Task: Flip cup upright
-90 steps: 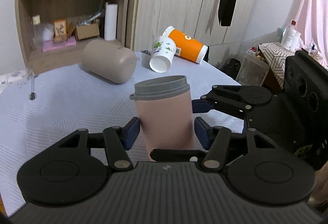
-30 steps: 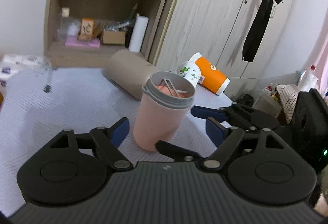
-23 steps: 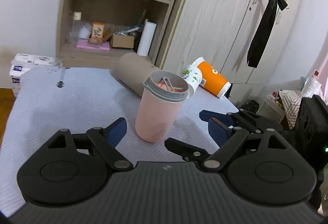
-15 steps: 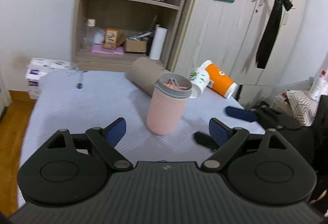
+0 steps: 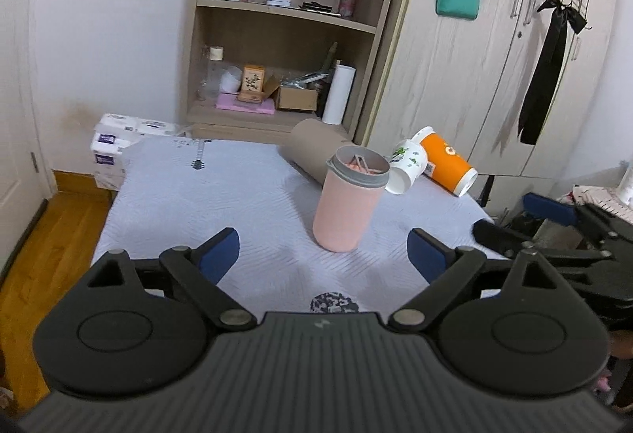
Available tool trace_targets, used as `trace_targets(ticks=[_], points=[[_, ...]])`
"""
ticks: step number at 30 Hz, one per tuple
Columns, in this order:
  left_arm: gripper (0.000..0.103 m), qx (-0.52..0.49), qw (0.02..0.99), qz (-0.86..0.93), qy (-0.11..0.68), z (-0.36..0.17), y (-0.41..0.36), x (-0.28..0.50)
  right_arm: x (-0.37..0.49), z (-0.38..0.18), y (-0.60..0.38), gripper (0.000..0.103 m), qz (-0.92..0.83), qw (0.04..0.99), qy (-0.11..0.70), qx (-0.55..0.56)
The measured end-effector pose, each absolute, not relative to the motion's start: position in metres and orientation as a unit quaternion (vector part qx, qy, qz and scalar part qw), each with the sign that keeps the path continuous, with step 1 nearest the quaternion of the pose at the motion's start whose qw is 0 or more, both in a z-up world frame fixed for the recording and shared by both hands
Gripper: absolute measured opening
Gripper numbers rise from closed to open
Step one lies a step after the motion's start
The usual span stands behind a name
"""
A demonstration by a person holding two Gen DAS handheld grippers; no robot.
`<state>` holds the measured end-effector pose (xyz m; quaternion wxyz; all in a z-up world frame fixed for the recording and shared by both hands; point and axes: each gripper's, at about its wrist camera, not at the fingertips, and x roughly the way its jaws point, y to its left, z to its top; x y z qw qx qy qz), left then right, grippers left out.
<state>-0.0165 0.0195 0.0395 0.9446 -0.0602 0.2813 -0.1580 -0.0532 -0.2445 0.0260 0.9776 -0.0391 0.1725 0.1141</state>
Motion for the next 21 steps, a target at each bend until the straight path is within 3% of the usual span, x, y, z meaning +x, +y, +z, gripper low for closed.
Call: trace_targets(ticks=[4, 10, 21], points=[[0.096, -0.049, 0.948, -0.155, 0.274, 0.043, 0.016, -0.026, -0.063, 0.032, -0.244, 0.088, 0.100, 0.980, 0.167, -0.041], [0.103, -0.048, 0.950, -0.143, 0.272, 0.043, 0.014, -0.034, -0.073, 0.039, -0.247, 0.101, 0.067, 0.982, 0.172, -0.031], [0.103, -0.032, 0.949, -0.074, 0.305, 0.038, 0.019, -0.032, -0.074, 0.039, -0.248, 0.103, 0.034, 0.982, 0.185, -0.022]])
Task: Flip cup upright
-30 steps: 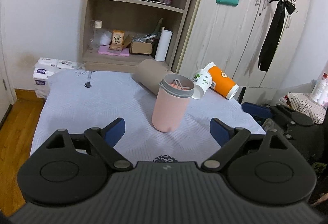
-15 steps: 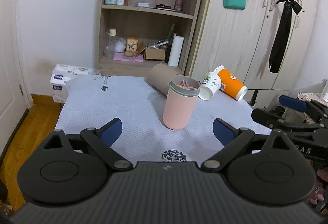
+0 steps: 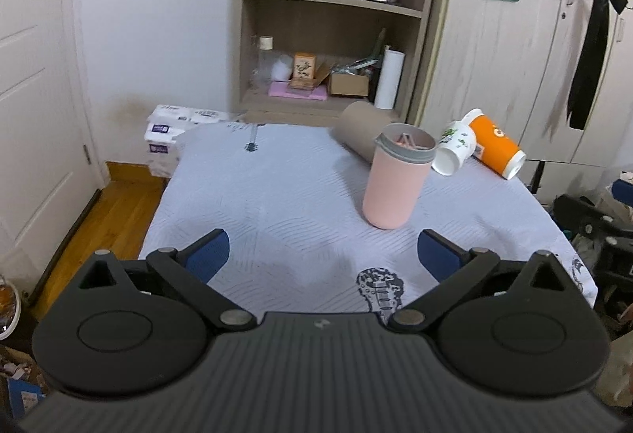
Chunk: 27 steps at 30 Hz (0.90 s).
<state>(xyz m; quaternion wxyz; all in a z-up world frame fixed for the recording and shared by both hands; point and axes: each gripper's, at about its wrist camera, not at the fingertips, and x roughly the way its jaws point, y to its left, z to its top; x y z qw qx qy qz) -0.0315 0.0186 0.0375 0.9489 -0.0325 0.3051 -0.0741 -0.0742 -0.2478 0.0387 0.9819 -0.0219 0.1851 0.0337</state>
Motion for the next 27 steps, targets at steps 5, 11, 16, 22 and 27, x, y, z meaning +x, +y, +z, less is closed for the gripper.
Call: trace_targets(ticks=[5, 11, 16, 22, 27], points=[[0.103, -0.031, 0.949, -0.068, 0.308, 0.036, 0.022, -0.031, -0.073, 0.038, -0.246, 0.103, 0.018, 0.981, 0.192, -0.024], [0.103, -0.018, 0.946, -0.049, 0.319, 0.030, 0.022, -0.025, -0.071, 0.037, -0.245, 0.103, 0.018, 0.979, 0.203, -0.022], [0.103, -0.013, 0.940, -0.039, 0.338, 0.026, 0.022, -0.021, -0.071, 0.036, -0.244, 0.103, 0.012, 0.978, 0.204, -0.027], [0.103, -0.003, 0.940, -0.037, 0.339, 0.027, 0.022, -0.022, -0.066, 0.032, -0.243, 0.103, -0.018, 0.976, 0.209, -0.048], [0.103, -0.002, 0.939, -0.040, 0.341, 0.028, 0.022, -0.023, -0.064, 0.030, -0.245, 0.103, -0.021, 0.976, 0.214, -0.044]])
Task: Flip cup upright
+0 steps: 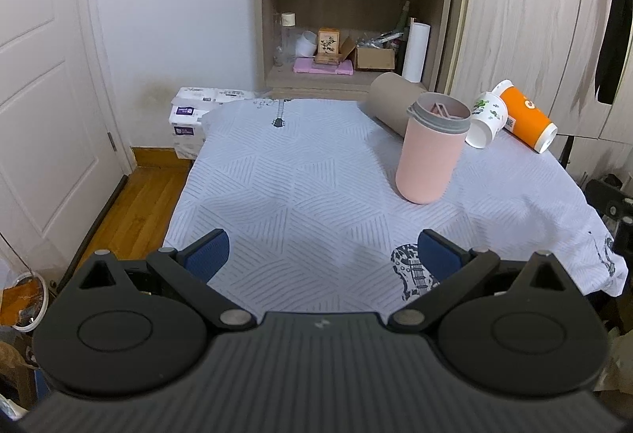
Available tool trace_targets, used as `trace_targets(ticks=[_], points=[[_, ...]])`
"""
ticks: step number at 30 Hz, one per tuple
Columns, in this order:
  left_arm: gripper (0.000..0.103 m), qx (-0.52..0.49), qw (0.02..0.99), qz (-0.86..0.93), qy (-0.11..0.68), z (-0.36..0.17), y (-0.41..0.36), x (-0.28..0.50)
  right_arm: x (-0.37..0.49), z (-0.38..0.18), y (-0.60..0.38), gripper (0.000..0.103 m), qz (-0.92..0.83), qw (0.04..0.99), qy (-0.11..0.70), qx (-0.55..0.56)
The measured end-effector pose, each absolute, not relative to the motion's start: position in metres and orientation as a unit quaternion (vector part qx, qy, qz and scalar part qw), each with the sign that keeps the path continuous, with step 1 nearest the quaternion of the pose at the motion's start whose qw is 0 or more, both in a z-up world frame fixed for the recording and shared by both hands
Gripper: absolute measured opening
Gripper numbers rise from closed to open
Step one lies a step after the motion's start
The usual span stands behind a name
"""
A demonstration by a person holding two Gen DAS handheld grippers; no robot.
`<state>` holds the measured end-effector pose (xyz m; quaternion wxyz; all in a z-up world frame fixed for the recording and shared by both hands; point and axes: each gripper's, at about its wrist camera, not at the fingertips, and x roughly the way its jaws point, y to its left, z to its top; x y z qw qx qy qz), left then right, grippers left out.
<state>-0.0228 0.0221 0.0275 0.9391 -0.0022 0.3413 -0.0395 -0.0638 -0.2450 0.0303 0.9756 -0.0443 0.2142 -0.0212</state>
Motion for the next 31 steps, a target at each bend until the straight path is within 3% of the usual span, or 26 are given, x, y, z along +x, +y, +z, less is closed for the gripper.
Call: trace_targets(ticks=[31], points=[[0.103, 0.005, 0.946, -0.030, 0.322, 0.0320, 0.0206, -0.0304, -0.0723, 0.0338, -0.2448, 0.103, -0.019, 0.976, 0.211, -0.043]])
